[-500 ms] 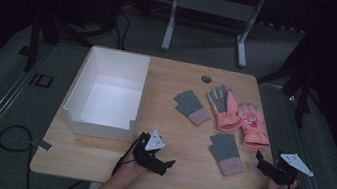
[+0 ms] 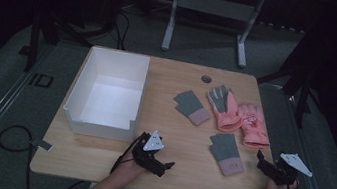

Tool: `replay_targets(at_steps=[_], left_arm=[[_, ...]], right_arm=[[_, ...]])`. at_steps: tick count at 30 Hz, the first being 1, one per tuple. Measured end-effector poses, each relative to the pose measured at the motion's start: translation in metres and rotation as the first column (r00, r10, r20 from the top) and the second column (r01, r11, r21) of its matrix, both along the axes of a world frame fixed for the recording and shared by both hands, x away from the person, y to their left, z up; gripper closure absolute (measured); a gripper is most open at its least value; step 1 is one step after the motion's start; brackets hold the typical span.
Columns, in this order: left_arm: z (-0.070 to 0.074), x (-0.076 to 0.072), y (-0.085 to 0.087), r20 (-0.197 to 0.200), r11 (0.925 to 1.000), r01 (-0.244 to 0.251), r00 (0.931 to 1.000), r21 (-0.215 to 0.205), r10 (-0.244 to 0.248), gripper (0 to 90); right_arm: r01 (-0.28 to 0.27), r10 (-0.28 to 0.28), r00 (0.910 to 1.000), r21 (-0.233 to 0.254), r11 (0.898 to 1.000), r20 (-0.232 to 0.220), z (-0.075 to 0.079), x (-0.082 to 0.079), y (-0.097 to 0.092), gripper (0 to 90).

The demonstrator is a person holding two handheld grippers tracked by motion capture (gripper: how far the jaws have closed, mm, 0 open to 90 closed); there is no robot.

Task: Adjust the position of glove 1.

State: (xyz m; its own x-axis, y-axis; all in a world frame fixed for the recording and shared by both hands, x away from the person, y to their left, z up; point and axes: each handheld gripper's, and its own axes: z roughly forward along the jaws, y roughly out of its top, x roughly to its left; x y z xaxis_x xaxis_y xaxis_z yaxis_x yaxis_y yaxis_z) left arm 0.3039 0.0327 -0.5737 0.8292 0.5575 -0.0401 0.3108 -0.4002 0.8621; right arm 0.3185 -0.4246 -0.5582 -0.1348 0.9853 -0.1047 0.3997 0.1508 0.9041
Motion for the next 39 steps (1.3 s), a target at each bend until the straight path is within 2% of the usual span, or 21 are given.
replay_targets(at_steps=[5, 10, 16, 23, 28, 31, 34, 39], left_arm=[[0.000, 0.000, 0.004, -0.003, 0.9996, -0.001, 1.0000, -0.029, 0.000, 0.4], [0.000, 0.001, 0.006, -0.010, 0.9983, -0.010, 0.9999, -0.057, 0.009, 0.4], [0.000, 0.001, 0.007, 0.001, 0.9980, -0.023, 0.9997, -0.058, 0.023, 0.4], [0.000, 0.001, 0.006, 0.012, 0.9984, -0.026, 0.9996, -0.050, 0.026, 0.4], [0.000, 0.002, 0.007, 0.007, 0.9975, -0.030, 0.9995, -0.064, 0.031, 0.4], [0.000, 0.001, 0.008, 0.008, 0.9977, -0.032, 0.9995, -0.060, 0.032, 0.5], [0.000, 0.001, 0.008, 0.014, 0.9976, -0.030, 0.9994, -0.062, 0.031, 0.5], [0.000, 0.001, 0.008, 0.010, 0.9976, -0.031, 0.9995, -0.062, 0.031, 0.4]], right_arm=[[0.021, -0.022, 0.9995, -0.022, 1.000, -0.021, 0.000, 0.002, 0.001, 14.0], [0.041, -0.041, 0.9986, -0.008, 0.999, -0.035, 0.000, 0.002, -0.002, 13.8], [0.052, -0.054, 0.9962, -0.025, 0.998, -0.069, 0.000, 0.004, 0.001, 13.8], [0.074, -0.072, 0.9910, 0.010, 0.997, -0.113, 0.001, 0.008, 0.000, 13.8], [0.059, -0.050, 0.9916, 0.079, 0.995, -0.119, 0.015, 0.010, -0.001, 13.9], [0.065, -0.056, 0.9897, 0.059, 0.996, -0.132, 0.027, 0.015, 0.001, 13.9], [0.065, -0.056, 0.9909, 0.077, 0.995, -0.123, 0.040, 0.019, 0.001, 13.8], [0.061, -0.054, 0.9941, 0.071, 0.996, -0.095, 0.062, 0.027, 0.004, 13.4]])
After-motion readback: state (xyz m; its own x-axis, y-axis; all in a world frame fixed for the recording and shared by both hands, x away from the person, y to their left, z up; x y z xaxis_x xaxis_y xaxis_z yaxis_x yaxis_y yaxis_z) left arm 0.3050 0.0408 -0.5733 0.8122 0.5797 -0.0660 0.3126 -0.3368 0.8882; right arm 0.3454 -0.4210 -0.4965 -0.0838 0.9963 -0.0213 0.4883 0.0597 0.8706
